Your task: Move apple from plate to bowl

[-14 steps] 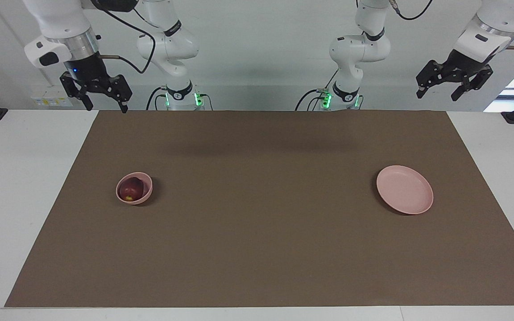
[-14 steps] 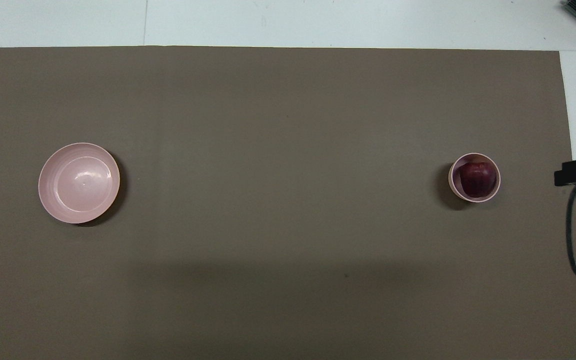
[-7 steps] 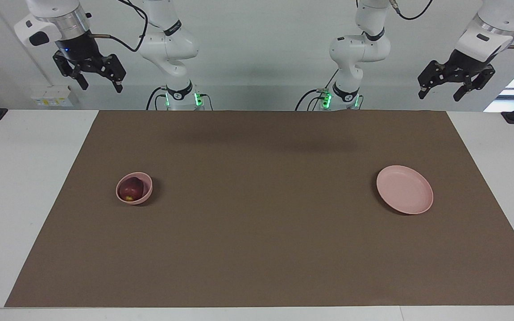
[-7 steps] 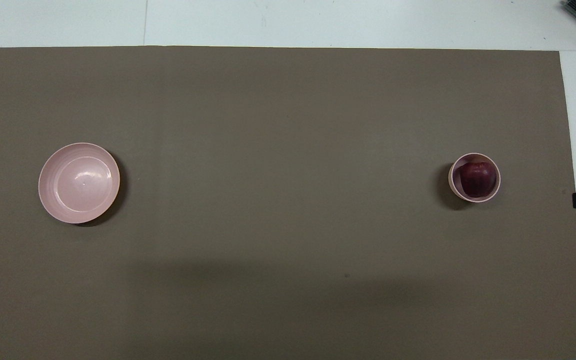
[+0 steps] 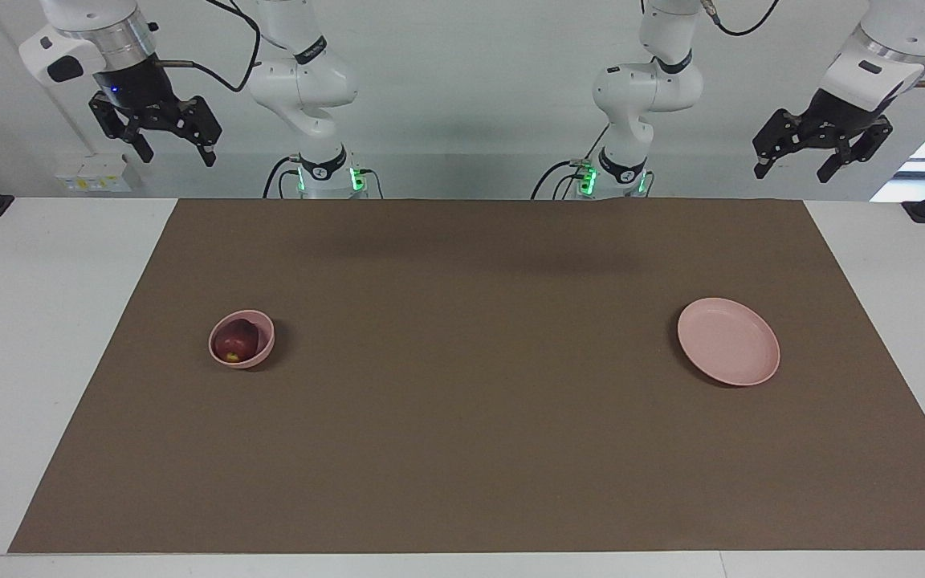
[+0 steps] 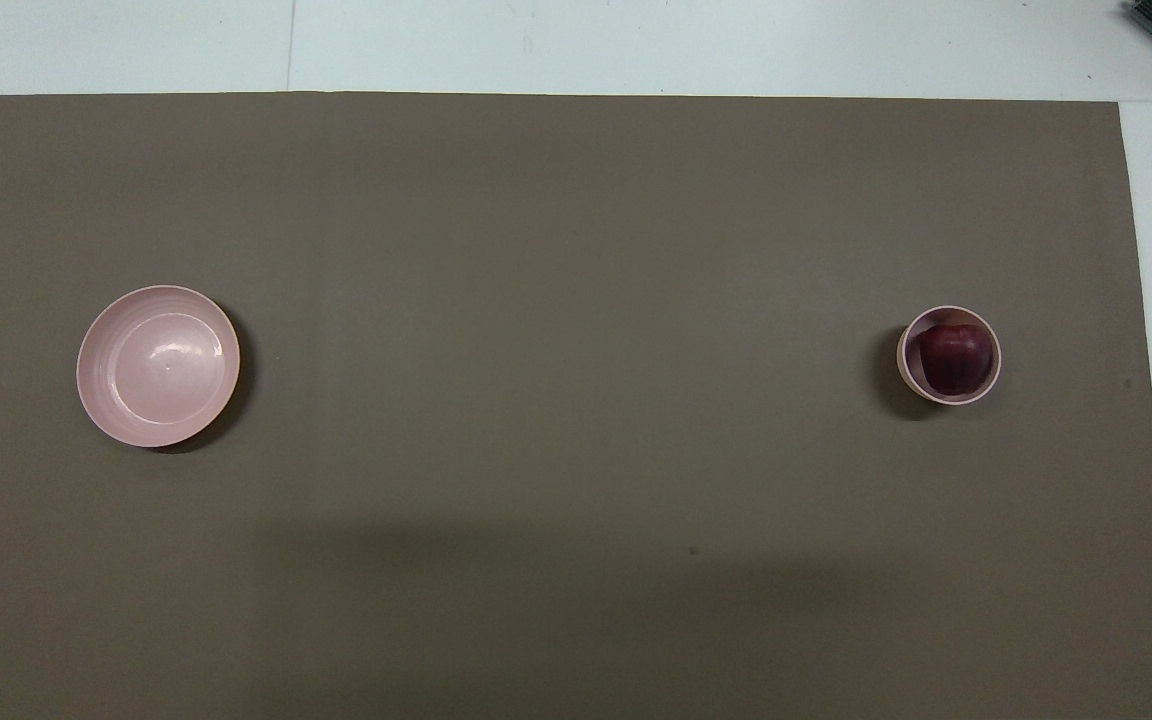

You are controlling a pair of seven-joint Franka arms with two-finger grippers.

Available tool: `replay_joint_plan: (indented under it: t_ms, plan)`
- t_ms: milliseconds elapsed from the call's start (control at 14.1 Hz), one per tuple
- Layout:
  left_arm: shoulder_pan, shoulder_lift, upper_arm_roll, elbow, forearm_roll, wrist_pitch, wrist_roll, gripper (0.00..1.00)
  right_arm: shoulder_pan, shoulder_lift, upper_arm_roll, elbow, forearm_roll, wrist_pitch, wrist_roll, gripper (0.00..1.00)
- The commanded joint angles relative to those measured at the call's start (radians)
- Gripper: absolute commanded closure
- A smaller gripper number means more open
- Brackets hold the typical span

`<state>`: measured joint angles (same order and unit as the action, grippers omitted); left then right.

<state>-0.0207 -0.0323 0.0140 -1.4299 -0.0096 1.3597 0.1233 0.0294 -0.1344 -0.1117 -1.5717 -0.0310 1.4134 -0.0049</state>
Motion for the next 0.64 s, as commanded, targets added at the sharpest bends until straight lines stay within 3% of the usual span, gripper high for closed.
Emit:
replay_joint_plan:
  t_ms: [0,569]
  plan:
    - [-0.001,-0.032,-0.003,-0.044,0.023,0.022,0.004,0.0,-0.014,-0.022,0.007,-0.028,-0.001,0.016,-0.038,0.0]
    - [0.001,-0.032,-0.003,-0.044,0.023,0.024,0.003,0.0,-0.011,-0.028,0.009,-0.036,0.0,0.019,-0.046,0.0]
